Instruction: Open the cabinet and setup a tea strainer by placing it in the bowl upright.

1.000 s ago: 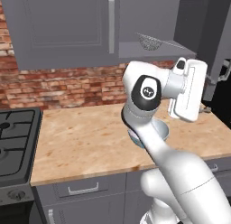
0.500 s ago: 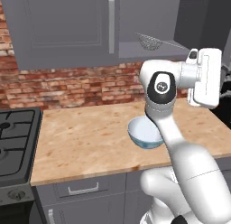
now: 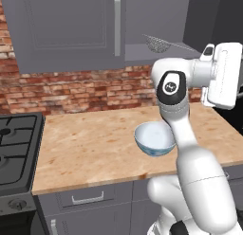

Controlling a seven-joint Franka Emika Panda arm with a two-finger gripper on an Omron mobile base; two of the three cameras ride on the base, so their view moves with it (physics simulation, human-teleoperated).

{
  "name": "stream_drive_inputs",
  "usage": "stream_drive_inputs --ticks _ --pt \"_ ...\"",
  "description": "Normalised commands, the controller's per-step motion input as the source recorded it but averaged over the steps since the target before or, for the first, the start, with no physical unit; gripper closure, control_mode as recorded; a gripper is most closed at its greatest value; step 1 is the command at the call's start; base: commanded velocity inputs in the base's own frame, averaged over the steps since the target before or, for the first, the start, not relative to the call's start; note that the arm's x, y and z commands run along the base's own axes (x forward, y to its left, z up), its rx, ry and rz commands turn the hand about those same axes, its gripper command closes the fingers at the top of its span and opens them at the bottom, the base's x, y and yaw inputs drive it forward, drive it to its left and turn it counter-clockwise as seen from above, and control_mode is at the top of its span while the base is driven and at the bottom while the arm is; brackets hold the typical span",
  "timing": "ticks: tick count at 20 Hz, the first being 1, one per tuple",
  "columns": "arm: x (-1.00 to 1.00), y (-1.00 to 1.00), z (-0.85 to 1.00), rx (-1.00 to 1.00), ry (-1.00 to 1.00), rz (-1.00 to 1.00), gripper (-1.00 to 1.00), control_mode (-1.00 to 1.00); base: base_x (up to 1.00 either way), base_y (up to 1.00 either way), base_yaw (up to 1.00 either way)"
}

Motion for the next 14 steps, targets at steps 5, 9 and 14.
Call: stream_drive_inputs --ticks 5,9,14 --pt "-0.35 0.75 0.01 -0.12 -0.19 -0.05 -1.00 -1.00 0.00 0.00 0.00" --pt "0.40 0.11 0.00 0.00 -0.23 0.09 -1.00 -1.00 0.00 0.00 0.00" --pt "0.66 0.00 -0.01 0.10 -0.22 0.27 -1.00 -1.00 0.00 0.00 0.00"
